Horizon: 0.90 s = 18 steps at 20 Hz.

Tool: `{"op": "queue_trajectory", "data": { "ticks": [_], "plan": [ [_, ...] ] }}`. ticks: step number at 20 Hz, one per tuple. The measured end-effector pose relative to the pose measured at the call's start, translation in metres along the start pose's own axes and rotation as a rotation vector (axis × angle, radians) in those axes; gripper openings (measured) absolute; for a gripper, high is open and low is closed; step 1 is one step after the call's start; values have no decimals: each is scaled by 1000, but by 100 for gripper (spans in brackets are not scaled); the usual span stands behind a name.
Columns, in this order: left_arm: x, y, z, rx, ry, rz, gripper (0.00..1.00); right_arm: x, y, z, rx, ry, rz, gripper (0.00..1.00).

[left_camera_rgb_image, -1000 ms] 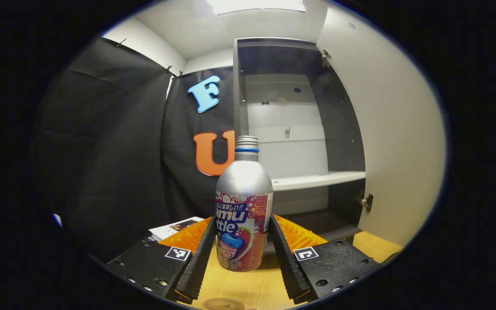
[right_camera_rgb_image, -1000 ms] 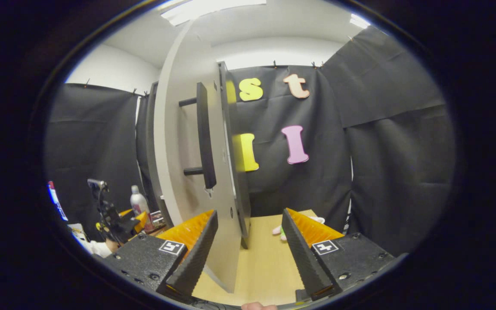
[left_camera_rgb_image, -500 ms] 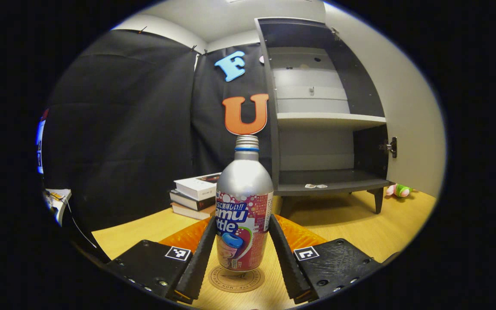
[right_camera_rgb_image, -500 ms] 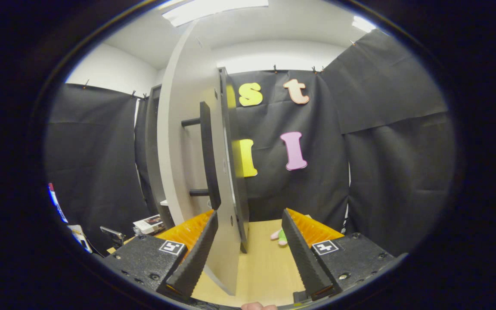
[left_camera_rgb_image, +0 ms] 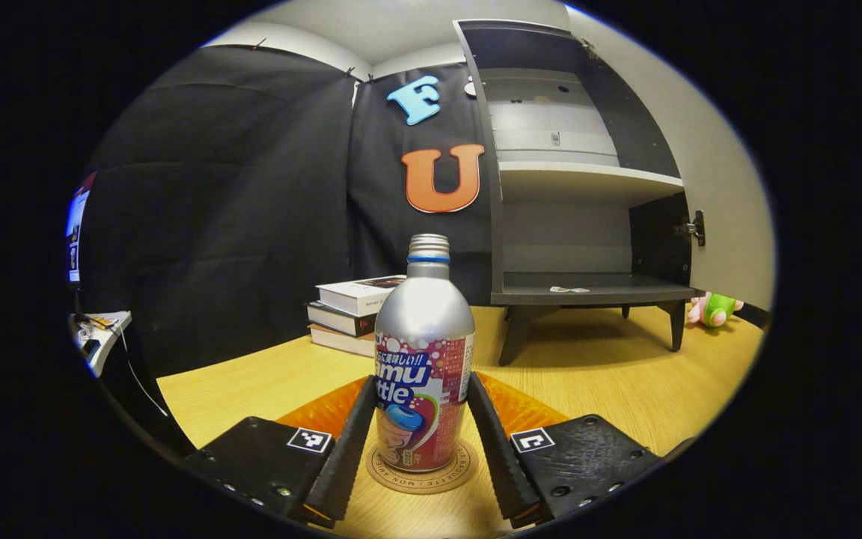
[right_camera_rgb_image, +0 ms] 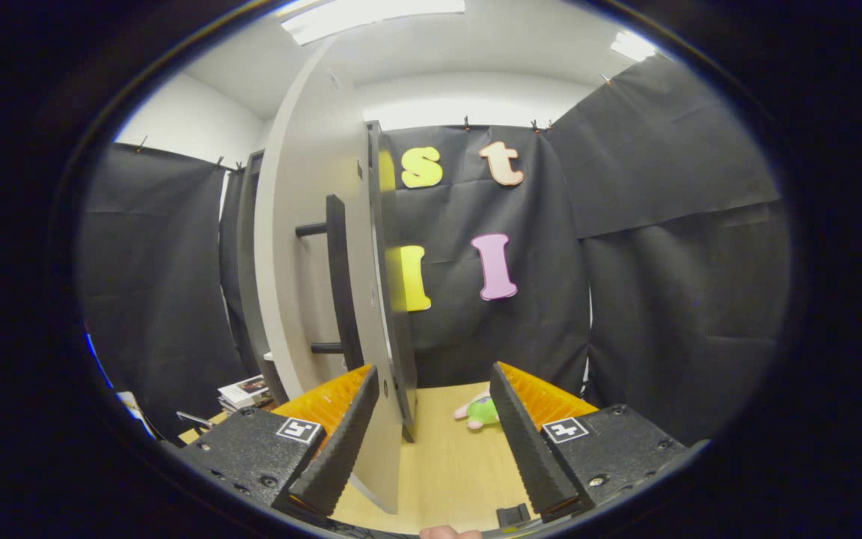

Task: Open the cabinet door with the right hand, grasp the bottle in the cabinet with the left hand and place it on the coaster, then close the cabinet door with the right hand.

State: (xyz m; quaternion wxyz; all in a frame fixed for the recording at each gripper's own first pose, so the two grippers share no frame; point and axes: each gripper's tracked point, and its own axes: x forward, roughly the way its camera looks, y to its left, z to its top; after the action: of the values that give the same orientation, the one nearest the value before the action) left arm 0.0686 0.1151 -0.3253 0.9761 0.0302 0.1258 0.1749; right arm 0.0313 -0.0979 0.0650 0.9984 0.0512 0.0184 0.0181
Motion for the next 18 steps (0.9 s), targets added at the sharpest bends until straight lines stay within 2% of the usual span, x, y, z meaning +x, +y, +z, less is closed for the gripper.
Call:
{"op": "queue_trajectory", "data": {
  "ticks": [6,14,18],
  "plan": [
    [-4,1,-1,-7,-3,15,73,4,5,-3,-7,9,3,93],
    [-11,3,-12,-24,78,-19,83,3,6,-4,-8,2,11,93],
    [-24,23,6,-10,51,43,92,0,6,-8,7,9,22,93]
  ]
}}
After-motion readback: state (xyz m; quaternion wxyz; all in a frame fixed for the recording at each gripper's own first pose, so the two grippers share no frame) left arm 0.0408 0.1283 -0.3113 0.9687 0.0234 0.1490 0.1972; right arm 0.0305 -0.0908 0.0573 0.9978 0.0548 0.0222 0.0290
